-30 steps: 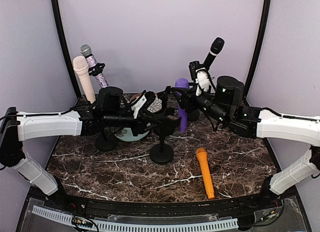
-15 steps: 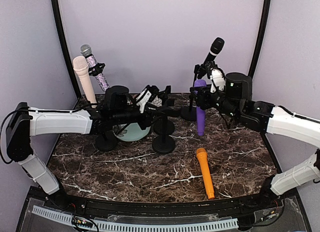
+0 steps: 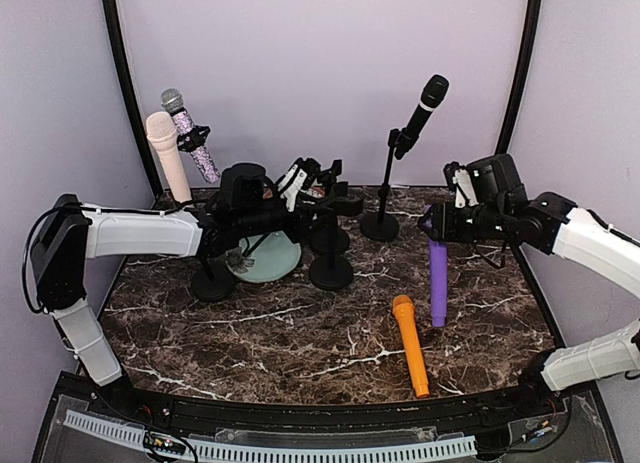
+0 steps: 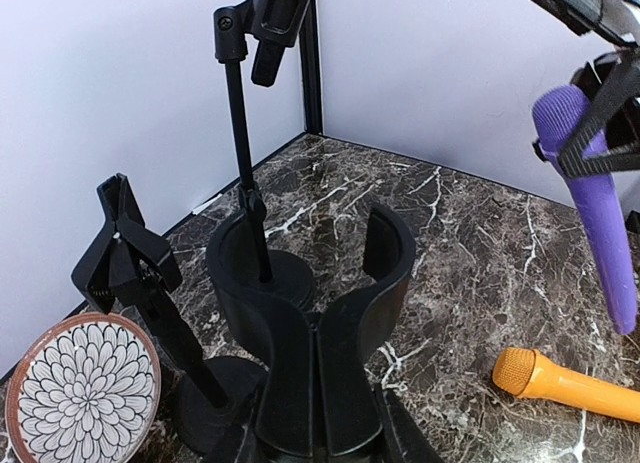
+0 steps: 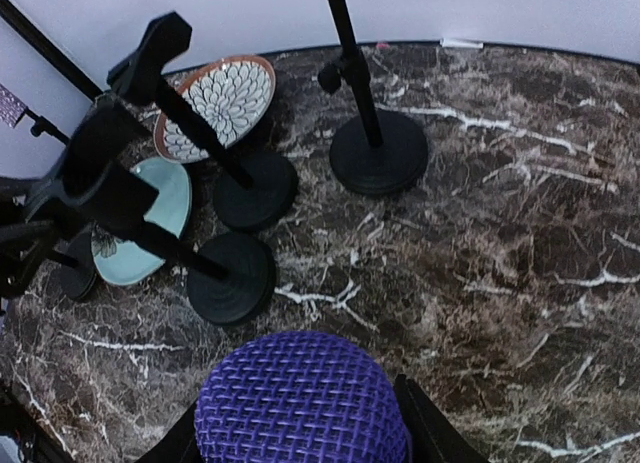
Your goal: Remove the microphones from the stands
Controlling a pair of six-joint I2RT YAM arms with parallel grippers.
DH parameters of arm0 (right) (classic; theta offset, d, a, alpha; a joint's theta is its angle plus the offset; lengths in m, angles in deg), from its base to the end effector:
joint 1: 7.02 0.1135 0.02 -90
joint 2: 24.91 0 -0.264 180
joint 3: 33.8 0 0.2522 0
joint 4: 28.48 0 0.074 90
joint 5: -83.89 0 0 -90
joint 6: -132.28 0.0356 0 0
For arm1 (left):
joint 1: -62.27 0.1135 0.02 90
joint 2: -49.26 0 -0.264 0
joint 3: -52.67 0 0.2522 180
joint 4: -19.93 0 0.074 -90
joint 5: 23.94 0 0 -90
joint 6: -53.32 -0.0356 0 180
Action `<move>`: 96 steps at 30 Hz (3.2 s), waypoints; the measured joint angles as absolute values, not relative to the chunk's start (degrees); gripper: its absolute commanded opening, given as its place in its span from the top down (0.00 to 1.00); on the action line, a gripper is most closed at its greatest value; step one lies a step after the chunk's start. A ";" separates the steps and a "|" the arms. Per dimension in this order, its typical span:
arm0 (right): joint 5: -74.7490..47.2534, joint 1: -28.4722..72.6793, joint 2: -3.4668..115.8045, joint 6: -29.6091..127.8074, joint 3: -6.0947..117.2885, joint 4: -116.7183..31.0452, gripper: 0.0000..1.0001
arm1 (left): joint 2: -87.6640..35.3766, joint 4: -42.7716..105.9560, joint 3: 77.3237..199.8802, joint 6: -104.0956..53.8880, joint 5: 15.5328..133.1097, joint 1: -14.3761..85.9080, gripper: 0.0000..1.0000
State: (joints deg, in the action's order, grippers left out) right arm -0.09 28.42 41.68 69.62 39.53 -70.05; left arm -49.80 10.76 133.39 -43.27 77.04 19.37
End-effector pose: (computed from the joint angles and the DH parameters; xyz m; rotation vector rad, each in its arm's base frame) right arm 0.2102 0.1450 0.3229 -0.0959 2.2183 0.5044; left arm 0.2946 -0.2831 0.2775 0.8694 1.5414 -0.6291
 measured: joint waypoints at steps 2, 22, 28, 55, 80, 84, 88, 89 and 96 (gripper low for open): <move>-1.75 28.20 41.50 71.74 38.86 -72.98 0.83 | -50.66 10.36 134.16 -43.21 77.48 19.98 0.79; -9.75 28.09 45.81 82.40 25.55 -78.29 0.80 | -53.69 9.03 136.80 -42.51 82.18 23.39 0.21; -9.51 28.09 46.90 83.50 23.49 -75.26 0.79 | -50.00 10.25 133.94 -41.74 82.99 23.59 0.18; -5.07 27.02 55.03 86.38 20.10 -67.96 0.44 | -33.21 17.36 122.51 -33.15 85.11 23.59 0.18; -0.59 26.76 47.12 87.17 19.51 -67.93 0.26 | -33.19 17.38 122.51 -33.20 85.15 23.59 0.18; 0.42 26.71 45.63 86.99 19.53 -68.20 0.24 | -33.19 17.40 122.51 -33.20 85.22 23.59 0.18; 1.20 26.71 43.49 85.90 19.58 -68.28 0.21 | -33.19 17.55 122.51 -33.07 85.31 23.59 0.18; 1.36 26.71 42.48 85.53 19.60 -68.04 0.21 | -33.19 17.64 122.51 -32.98 85.31 23.59 0.18; 2.89 26.71 33.52 80.92 21.17 -61.25 0.16 | -32.19 22.76 123.91 -31.97 86.35 23.94 0.17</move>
State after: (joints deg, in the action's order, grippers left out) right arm 2.89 26.71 33.52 80.92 21.17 -61.25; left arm -32.19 22.76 123.91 -31.97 86.35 23.94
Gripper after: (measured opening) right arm 0.821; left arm 0.826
